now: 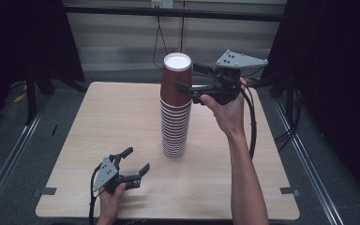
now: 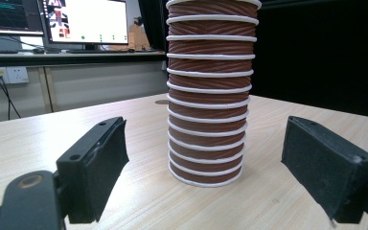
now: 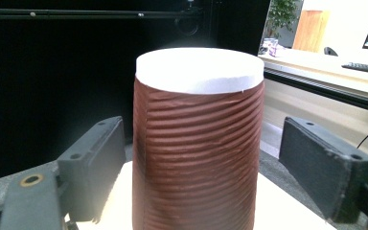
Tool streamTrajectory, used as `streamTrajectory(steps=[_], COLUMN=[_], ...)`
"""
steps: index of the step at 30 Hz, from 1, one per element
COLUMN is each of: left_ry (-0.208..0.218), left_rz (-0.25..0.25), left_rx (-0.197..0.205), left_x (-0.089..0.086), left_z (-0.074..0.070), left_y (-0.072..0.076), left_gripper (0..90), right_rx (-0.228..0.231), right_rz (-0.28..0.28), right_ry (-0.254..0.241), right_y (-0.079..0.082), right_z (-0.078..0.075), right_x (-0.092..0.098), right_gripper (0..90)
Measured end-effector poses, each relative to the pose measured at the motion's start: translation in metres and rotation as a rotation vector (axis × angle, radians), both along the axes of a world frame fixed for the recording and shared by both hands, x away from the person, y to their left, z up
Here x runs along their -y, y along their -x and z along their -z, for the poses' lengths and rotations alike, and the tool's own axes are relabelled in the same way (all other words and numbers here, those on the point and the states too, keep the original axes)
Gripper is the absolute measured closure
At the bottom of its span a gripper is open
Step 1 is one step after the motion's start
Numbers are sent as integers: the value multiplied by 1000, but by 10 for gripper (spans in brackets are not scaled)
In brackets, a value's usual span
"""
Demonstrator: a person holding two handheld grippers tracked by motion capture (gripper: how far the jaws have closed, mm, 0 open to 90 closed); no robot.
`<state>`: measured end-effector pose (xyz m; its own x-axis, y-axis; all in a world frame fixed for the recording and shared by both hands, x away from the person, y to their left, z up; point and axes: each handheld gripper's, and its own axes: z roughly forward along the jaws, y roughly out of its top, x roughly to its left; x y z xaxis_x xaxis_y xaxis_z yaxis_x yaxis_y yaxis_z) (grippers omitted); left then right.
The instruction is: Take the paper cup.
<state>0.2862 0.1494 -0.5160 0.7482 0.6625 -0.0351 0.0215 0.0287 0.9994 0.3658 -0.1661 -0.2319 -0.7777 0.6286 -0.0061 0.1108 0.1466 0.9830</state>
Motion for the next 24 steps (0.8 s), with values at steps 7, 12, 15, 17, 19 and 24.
streamTrajectory(steps=[7,12,15,17,19,24], left_ry=[1,0,0,0,0,0], left_rz=[0,0,0,0,1,3], left_rx=[0,0,0,0,0,1], left_x=[0,0,0,0,0,0], left_z=[0,0,0,0,0,0], left_y=[0,0,0,0,0,0], left_gripper=[157,157,156,156,157,157], right_rx=[-1,-6,-9,-15,-14,-27], right_rz=[-4,-7,-4,-10,-14,-15], right_ry=[12,26,36,37,48,61], right_y=[-4,-8,-11,-14,-16,-19], right_z=[-5,-9,-10,-11,-12,-14], right_x=[-6,-11,-13,-16,-20,-26], right_gripper=[144,143,139,139,139,149])
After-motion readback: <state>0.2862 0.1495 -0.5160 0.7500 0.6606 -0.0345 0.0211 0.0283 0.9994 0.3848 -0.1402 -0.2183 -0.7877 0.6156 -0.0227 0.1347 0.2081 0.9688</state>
